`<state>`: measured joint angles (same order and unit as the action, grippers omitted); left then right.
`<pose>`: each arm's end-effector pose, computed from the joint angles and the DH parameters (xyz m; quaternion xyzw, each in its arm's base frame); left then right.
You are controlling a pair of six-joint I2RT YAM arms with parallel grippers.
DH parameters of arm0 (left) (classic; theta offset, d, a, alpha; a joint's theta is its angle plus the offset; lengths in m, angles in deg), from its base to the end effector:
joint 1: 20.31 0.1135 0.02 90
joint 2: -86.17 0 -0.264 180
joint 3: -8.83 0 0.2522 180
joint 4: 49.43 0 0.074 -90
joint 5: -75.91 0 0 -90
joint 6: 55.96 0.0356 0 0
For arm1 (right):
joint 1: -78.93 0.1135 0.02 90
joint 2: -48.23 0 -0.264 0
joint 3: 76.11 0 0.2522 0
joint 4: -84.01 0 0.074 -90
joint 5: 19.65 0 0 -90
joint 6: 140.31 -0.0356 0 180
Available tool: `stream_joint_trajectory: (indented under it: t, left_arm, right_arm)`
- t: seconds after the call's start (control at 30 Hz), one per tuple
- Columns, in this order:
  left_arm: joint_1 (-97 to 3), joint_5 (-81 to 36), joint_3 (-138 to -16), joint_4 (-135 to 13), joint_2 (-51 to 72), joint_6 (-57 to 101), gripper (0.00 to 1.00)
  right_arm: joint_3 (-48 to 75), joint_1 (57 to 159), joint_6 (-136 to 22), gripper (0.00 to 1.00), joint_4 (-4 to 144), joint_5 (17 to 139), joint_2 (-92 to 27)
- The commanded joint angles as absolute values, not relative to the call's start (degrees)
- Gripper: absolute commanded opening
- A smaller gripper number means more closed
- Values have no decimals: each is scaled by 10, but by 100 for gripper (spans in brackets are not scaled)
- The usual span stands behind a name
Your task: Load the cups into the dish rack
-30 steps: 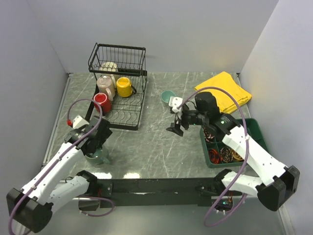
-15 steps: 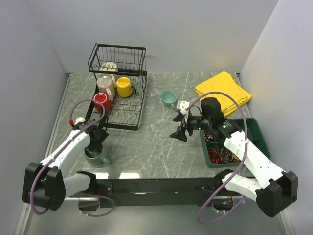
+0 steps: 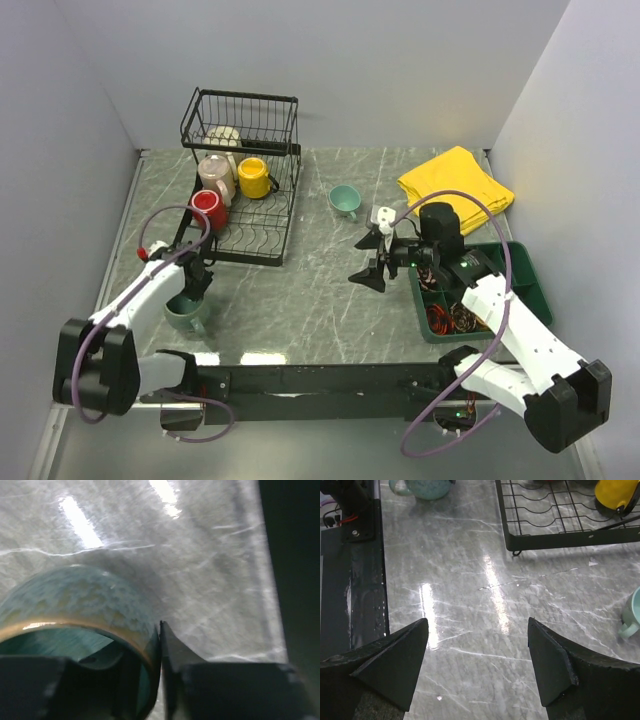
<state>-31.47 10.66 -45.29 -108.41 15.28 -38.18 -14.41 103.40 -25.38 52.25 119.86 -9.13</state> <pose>0.2003 -0.0243 0.1871 -0.5153 0.8214 0.0782 0.2319 0.1847 0.1138 0.3102 -0.5219 0.6141 0.3559 0.4731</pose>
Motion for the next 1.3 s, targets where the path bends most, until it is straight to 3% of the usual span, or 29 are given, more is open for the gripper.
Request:
stream_joint_trajectory:
  t: [0.0, 0.2, 0.33, 0.47, 0.6, 0.97, 1.27]
  left_arm:
    - [-311, 105, -454, -1064, 238, -359, 16]
    - [-311, 53, -461, -1078, 362, -337, 3]
    - [-311, -69, -474, -1060, 464, -344, 1]
    - [-311, -192, -454, -917, 539, -405, 1]
    - [-312, -251, -412, -658, 557, -517, 1]
    - [-469, -121, -527, -397, 398, -552, 1]
    - [-537, -66, -564, -249, 318, -529, 1]
  right_arm:
    - [-150, 1028, -257, 86, 537, 1227, -78]
    - [-126, 1031, -227, 86, 482, 1253, -105]
    - [-56, 1040, -179, 86, 392, 1269, -144]
    - [11, 1056, -175, 86, 327, 1302, -195]
    - [61, 1088, -294, 87, 360, 1331, -241]
    - [73, 1127, -753, 100, 696, 1289, -283]
    - [65, 1136, -899, 100, 746, 1205, -302]
